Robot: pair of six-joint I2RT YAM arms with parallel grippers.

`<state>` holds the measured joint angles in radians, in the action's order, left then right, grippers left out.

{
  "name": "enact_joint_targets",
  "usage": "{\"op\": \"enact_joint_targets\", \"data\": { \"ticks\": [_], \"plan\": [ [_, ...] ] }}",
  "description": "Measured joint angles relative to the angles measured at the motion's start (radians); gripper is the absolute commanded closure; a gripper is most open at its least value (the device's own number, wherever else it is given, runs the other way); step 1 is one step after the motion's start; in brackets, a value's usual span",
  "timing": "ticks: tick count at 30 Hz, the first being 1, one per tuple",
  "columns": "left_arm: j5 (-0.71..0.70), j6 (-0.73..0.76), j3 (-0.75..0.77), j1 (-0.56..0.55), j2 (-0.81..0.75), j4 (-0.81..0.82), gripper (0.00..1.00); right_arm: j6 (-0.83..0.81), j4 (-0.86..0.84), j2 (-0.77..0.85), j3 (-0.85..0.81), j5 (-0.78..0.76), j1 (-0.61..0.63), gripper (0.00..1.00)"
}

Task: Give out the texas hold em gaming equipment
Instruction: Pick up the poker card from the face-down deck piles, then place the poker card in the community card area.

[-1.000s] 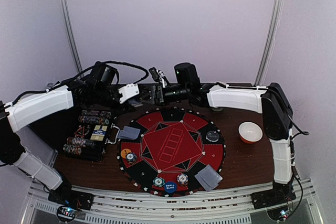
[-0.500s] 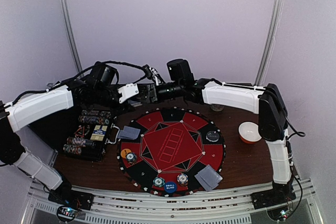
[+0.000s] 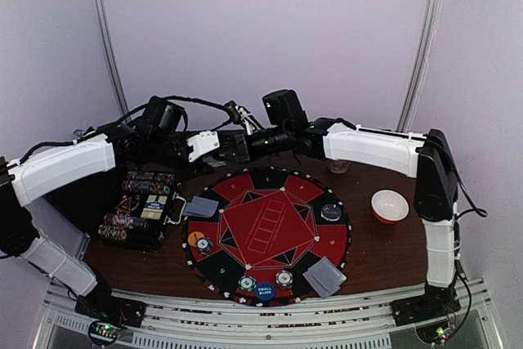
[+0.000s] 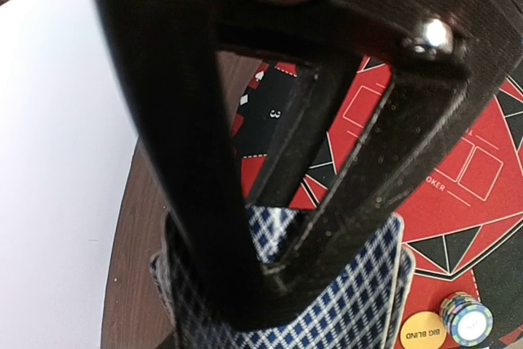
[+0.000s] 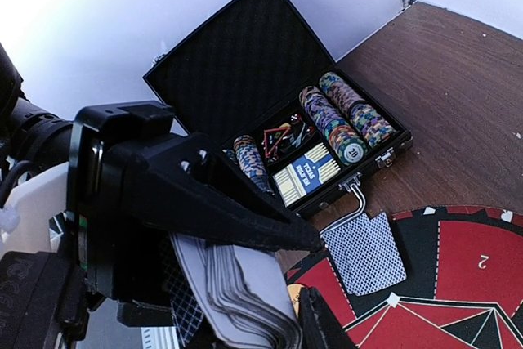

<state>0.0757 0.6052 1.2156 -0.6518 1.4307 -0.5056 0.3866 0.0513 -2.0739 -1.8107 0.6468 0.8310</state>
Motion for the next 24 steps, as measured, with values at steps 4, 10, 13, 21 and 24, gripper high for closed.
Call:
{"op": "enact_joint_targets", "data": {
  "ticks": [4,10,13,21,24],
  "plan": [
    [-0.008,0.002,-0.001,-0.001,0.0,-0.004,0.61,-0.018,0.023,0.01,0.0,-0.017,0.002,0.68],
    [-0.029,0.001,-0.008,0.006,0.0,-0.013,0.61,-0.026,0.06,0.025,0.0,-0.05,-0.007,0.68],
    [-0.035,0.001,-0.008,0.007,0.0,-0.013,0.61,-0.027,0.07,0.026,0.0,-0.058,-0.008,0.72],
    [-0.035,0.0,-0.008,0.007,0.0,-0.015,0.6,-0.017,0.068,0.026,0.0,-0.04,-0.008,0.79],
    [-0.035,0.0,-0.008,0.007,0.0,-0.016,0.61,-0.014,0.066,0.026,0.0,-0.034,-0.008,0.81]
  ]
}}
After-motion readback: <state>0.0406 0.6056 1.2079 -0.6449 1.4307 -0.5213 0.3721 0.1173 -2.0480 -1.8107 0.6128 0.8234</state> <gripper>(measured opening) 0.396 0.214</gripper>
